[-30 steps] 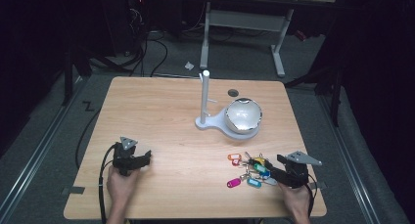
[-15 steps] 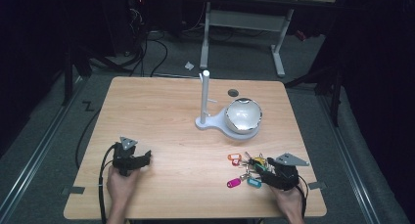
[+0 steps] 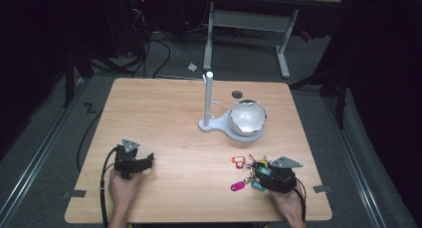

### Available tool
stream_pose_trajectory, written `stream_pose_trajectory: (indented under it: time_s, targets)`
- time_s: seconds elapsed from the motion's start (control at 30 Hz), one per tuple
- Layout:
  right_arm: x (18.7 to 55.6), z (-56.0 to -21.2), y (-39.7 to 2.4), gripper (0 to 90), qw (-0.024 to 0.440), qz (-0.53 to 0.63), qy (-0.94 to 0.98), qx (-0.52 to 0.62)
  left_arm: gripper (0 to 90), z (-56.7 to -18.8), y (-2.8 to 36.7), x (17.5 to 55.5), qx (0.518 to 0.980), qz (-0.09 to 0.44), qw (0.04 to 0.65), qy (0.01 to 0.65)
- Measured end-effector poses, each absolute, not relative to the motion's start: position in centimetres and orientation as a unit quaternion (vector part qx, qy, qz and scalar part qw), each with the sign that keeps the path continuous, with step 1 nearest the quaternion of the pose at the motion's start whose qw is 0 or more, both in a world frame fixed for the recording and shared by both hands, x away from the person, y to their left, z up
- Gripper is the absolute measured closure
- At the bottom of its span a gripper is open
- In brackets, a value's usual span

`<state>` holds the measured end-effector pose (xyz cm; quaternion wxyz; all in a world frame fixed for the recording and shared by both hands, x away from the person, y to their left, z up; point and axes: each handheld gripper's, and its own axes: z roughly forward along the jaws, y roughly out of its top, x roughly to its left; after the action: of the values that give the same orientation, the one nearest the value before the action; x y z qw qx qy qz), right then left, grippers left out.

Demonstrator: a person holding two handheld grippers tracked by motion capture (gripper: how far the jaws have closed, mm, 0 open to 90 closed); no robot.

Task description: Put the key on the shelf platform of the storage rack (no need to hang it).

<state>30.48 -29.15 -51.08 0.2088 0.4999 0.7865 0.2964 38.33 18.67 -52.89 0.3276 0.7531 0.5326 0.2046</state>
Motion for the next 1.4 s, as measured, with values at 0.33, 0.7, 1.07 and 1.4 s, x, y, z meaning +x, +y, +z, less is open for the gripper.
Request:
stream_pose_trajectory:
  time_s: [0.33, 0.7, 1.07, 1.4]
  targets:
    - [30.7, -51.5, -29.5, 59.5, 0.206, 0.315, 0.785, 0.493, 23.4, -52.9, 18.6, 38.3, 0.754, 0.206, 0.326, 0.532]
    - [30.8, -51.5, -29.3, 81.7, 0.212, 0.316, 0.796, 0.47, 23.4, -52.9, 18.6, 38.3, 0.753, 0.205, 0.327, 0.532]
    - [30.9, -50.9, -29.6, 83.5, 0.206, 0.32, 0.799, 0.466, 23.4, -52.9, 18.7, 38.3, 0.753, 0.204, 0.328, 0.533]
    - [30.9, -49.5, -30.5, 83.8, 0.211, 0.339, 0.79, 0.464, 23.4, -52.9, 18.7, 38.3, 0.753, 0.205, 0.328, 0.533]
